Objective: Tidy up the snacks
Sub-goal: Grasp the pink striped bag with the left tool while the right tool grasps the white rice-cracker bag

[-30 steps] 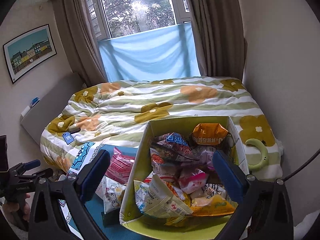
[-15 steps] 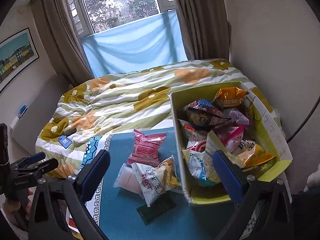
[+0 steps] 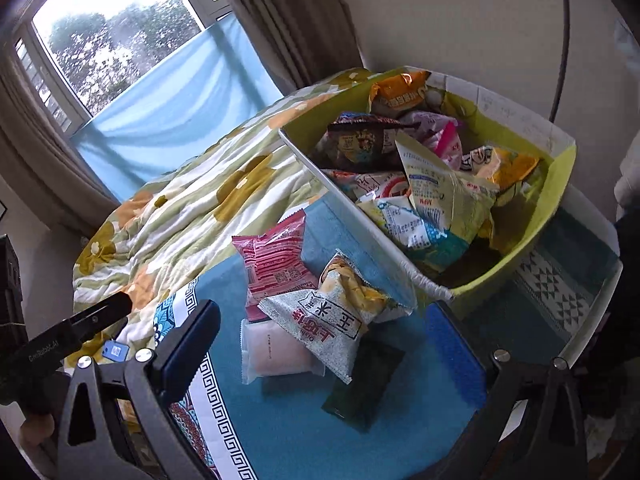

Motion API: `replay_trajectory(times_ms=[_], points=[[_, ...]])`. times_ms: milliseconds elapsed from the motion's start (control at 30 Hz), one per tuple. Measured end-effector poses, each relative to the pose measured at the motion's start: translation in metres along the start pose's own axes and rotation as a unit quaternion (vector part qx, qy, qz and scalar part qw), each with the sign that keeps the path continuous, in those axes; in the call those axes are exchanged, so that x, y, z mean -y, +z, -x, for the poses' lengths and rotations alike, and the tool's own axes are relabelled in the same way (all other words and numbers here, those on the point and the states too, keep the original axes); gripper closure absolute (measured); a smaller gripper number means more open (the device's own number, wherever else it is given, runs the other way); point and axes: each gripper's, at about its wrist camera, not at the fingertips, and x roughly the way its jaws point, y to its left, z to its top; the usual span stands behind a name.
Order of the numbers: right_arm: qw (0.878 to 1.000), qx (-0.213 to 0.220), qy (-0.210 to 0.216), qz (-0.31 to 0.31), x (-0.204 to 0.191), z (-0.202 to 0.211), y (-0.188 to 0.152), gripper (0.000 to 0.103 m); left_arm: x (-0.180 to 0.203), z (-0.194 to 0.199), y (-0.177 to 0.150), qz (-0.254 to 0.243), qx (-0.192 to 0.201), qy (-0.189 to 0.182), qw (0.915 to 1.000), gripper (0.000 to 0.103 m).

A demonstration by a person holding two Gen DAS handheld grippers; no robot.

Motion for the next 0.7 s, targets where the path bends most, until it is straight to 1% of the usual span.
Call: replay_trajectory(times_ms=[100, 233, 300, 400, 533, 700], points=[[0.999, 0.006, -0.008, -0.036, 0.003, -0.013, -0.01, 0.001, 0.009, -0.029, 0.011, -0.014, -0.016, -0.01, 0.9997, 0.002], [0.997, 0.016, -0.019, -0.074, 0.009, -0.028, -0.014, 0.001, 0.017, -0.068, 0.019, -0.022, -0.041, -0.025, 0.9986, 0.002], [0.994, 0.013, -0.033, -0.102, 0.014, -0.037, -0.013, 0.001, 0.021, -0.088, 0.021, -0.025, -0.055, -0.031, 0.9977, 0.002], [0.989, 0.02, -0.03, -0.145, 0.02, -0.048, -0.014, 0.001, 0.025, -0.112, 0.022, -0.028, -0.069, -0.041, 0.9964, 0.002], [0.985, 0.034, -0.041, -0.165, 0.025, -0.06, -0.019, 0.001, 0.029, -0.138, 0.023, -0.031, -0.081, -0.047, 0.9951, 0.002], [0.981, 0.034, -0.043, -0.187, 0.035, -0.074, -0.022, 0.001, 0.029, -0.156, 0.027, -0.032, -0.083, -0.043, 0.9952, 0.002]])
